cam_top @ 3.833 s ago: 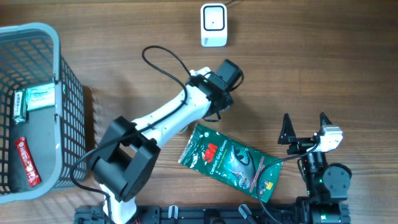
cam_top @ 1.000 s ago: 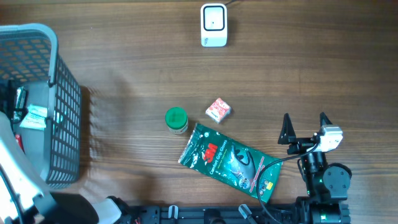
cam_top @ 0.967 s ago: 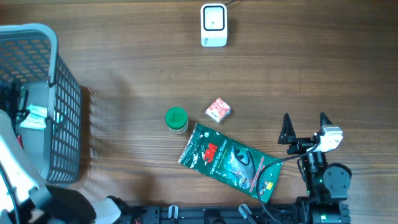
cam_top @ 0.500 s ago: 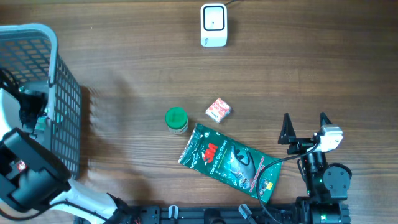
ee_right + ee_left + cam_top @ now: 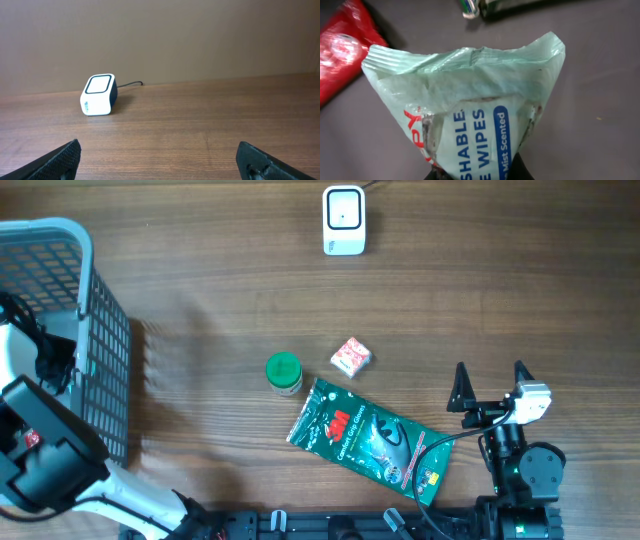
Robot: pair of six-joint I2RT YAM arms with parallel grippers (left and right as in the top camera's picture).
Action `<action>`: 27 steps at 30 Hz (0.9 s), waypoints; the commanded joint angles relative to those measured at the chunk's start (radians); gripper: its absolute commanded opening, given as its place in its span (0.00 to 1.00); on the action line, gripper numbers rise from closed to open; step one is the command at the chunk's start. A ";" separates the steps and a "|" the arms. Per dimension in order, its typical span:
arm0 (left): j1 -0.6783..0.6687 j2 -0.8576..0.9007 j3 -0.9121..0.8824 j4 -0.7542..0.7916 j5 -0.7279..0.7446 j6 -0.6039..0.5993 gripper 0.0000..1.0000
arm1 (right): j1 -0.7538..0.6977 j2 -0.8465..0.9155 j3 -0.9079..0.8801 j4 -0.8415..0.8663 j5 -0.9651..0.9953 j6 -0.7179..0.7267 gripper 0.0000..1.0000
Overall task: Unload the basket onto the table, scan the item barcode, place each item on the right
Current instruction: 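Carry the wipes pack out and set it left of the jar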
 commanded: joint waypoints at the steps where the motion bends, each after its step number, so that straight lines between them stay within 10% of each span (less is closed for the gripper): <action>1: 0.012 -0.205 0.013 -0.002 -0.009 0.001 0.04 | 0.001 -0.006 -0.001 0.002 0.006 0.003 1.00; 8: -0.045 -0.804 0.015 0.054 0.341 -0.048 0.04 | 0.001 -0.006 -0.001 0.002 0.006 0.003 1.00; 12: -0.371 -1.021 0.014 0.065 0.364 -0.048 0.04 | 0.001 -0.006 -0.001 0.002 0.006 0.003 1.00; 19: -0.871 -0.808 -0.110 -0.182 0.033 -0.137 0.04 | 0.001 -0.006 -0.001 0.002 0.006 0.003 1.00; 27: -0.993 -0.446 -0.413 -0.007 -0.033 -0.408 0.04 | 0.001 -0.006 -0.001 0.002 0.006 0.003 1.00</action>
